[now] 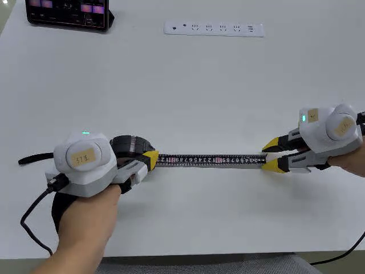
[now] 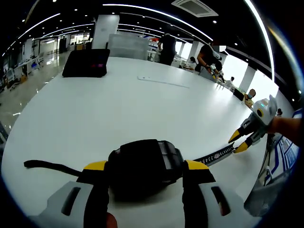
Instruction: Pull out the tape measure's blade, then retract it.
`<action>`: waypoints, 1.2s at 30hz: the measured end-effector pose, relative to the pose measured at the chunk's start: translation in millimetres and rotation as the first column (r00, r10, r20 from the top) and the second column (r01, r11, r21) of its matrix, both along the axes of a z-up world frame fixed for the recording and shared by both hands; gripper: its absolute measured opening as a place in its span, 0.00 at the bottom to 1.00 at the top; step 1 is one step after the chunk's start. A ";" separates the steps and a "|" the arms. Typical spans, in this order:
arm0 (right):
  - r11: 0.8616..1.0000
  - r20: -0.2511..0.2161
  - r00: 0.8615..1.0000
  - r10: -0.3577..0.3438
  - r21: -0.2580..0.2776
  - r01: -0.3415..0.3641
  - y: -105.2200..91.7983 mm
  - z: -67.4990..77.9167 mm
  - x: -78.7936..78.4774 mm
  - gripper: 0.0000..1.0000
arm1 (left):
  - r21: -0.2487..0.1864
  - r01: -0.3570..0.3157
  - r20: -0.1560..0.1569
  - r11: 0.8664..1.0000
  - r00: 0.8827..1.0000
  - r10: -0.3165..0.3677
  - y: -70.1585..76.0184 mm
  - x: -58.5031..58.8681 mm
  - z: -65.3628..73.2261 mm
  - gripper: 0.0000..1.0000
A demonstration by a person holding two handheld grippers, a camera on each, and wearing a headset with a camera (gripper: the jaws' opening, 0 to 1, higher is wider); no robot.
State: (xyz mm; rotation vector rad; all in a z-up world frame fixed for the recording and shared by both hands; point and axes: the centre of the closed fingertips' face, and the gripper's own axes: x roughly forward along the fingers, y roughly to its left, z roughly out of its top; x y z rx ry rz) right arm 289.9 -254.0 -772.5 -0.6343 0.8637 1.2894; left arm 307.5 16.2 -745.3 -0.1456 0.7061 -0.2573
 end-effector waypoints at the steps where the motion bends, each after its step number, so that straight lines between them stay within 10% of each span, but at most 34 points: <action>1: 1.000 -0.001 1.000 0.001 0.001 -0.001 0.3 0.0 -0.2 0.18 | 0.000 0.000 0.000 1.000 1.000 0.000 -0.1 0.0 0.0 0.58; 36: 0.998 0.033 0.998 0.054 -0.021 -0.053 2.6 -2.8 0.6 0.11 | 0.007 0.003 -0.007 1.000 1.000 -0.003 0.1 -0.3 -0.2 0.57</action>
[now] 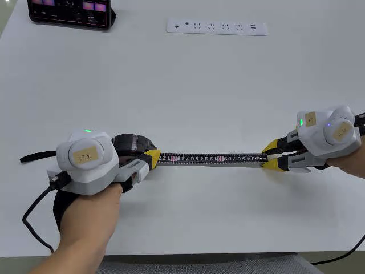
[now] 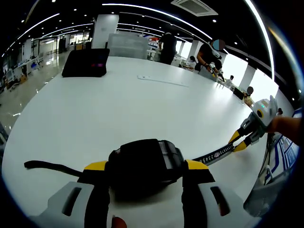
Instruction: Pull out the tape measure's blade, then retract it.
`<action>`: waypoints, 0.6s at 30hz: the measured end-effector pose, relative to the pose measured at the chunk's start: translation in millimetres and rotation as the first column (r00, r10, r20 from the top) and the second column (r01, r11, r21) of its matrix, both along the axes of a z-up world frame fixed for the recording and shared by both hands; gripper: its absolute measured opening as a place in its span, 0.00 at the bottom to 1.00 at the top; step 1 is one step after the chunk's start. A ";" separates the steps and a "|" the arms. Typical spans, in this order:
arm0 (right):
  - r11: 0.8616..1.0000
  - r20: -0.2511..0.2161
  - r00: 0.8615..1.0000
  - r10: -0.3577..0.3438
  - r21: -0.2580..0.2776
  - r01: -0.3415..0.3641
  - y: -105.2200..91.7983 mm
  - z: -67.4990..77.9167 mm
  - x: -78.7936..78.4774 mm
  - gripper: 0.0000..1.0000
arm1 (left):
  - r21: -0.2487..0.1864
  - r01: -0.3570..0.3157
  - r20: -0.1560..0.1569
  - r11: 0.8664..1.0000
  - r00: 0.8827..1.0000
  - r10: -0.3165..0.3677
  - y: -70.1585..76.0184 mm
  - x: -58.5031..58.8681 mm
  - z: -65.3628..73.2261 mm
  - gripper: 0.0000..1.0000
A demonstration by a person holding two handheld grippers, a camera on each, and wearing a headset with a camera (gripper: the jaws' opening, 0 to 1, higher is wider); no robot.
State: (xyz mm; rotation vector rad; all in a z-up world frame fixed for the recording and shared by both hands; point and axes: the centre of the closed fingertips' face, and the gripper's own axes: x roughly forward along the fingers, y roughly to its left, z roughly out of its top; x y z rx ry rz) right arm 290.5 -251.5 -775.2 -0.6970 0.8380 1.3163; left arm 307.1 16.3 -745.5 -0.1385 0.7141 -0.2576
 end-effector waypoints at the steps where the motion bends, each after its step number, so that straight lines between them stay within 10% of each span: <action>1: 1.000 0.001 1.000 0.001 -0.002 -0.001 -0.1 0.0 0.1 0.11 | 0.001 0.003 -0.003 1.000 1.000 -0.003 0.1 -0.2 -0.1 0.56; 18: 1.000 0.004 1.000 0.009 -0.008 -0.009 5.2 0.3 2.5 0.11 | 0.015 0.004 -0.022 1.000 1.000 -0.004 -0.3 -2.3 0.0 0.55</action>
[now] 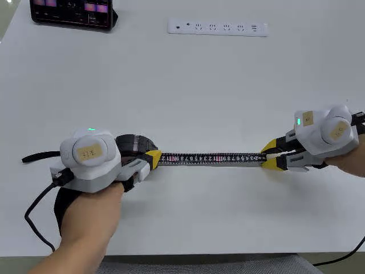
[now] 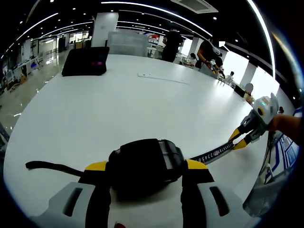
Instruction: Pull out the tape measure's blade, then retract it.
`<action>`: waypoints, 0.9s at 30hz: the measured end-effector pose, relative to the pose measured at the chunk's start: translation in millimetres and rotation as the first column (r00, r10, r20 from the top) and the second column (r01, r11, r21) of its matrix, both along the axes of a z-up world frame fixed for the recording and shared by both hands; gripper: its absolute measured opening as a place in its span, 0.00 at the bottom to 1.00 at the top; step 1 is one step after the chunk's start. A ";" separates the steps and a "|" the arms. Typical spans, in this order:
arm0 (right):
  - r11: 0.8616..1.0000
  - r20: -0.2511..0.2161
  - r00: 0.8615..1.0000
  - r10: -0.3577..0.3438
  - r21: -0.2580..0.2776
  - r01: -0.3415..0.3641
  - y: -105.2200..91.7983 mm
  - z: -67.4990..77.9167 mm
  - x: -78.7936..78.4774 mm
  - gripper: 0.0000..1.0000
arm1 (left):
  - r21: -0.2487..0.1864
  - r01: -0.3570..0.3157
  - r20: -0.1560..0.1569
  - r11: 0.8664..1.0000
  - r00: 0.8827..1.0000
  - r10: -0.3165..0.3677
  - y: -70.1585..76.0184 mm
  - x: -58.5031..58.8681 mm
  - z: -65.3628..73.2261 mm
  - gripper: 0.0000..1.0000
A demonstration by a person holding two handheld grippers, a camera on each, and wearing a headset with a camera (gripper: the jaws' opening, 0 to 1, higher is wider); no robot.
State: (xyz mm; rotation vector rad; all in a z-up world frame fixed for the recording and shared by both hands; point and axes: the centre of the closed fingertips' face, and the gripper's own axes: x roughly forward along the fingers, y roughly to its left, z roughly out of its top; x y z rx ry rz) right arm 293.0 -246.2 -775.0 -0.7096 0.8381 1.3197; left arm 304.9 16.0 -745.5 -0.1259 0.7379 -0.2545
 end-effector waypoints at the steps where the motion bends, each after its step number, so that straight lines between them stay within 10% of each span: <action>1: 1.000 -0.002 1.000 -0.001 0.001 0.001 0.9 0.1 -0.2 0.11 | 0.000 0.000 0.001 1.000 1.000 0.000 0.0 0.1 0.0 0.55; 27: 0.998 -0.023 1.000 -0.001 0.068 0.002 40.1 3.0 1.5 0.10 | -0.019 0.002 0.007 1.000 1.000 -0.002 0.4 1.4 -0.8 0.55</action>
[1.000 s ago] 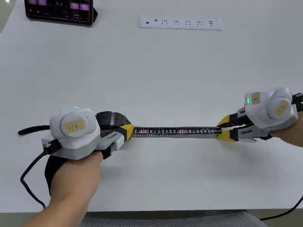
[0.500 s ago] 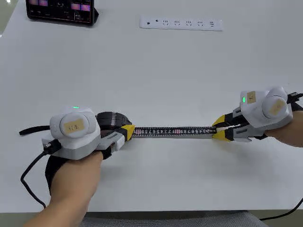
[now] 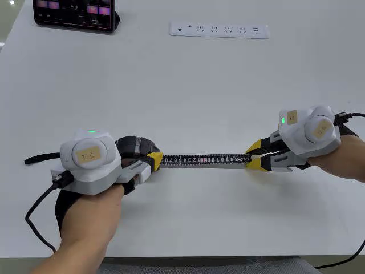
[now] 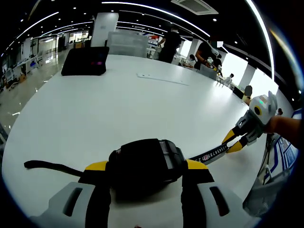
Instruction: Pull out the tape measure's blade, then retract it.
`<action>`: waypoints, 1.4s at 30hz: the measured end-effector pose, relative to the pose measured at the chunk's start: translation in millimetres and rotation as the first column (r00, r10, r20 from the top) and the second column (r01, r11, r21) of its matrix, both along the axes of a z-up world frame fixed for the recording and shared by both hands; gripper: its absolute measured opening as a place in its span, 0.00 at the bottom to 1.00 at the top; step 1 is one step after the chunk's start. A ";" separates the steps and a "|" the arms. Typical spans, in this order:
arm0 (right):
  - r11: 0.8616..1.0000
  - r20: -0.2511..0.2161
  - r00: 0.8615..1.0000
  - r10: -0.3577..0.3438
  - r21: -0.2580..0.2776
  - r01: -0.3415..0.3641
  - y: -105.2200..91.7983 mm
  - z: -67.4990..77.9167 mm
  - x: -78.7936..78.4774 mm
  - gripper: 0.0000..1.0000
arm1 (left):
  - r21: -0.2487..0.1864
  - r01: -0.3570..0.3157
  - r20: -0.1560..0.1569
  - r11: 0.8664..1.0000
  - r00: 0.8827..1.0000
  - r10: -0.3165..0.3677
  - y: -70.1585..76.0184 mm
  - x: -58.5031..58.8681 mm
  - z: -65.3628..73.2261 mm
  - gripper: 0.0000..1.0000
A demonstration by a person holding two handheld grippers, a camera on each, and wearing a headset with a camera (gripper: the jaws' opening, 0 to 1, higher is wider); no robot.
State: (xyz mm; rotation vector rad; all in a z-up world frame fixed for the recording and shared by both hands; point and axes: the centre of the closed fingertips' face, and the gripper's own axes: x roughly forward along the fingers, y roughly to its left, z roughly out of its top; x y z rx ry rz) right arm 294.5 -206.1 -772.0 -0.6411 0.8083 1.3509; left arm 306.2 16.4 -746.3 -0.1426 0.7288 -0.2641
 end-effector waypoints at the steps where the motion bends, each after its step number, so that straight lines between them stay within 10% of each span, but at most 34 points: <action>1: 1.000 0.001 1.000 0.001 0.002 -0.001 2.0 0.1 0.2 0.10 | 0.000 0.001 0.001 1.000 1.000 -0.001 0.1 0.2 -0.3 0.55; 42: 0.998 -0.016 1.000 0.026 0.055 -0.025 53.9 2.2 -0.2 0.10 | -0.009 -0.001 0.009 1.000 1.000 0.001 0.0 0.3 0.3 0.55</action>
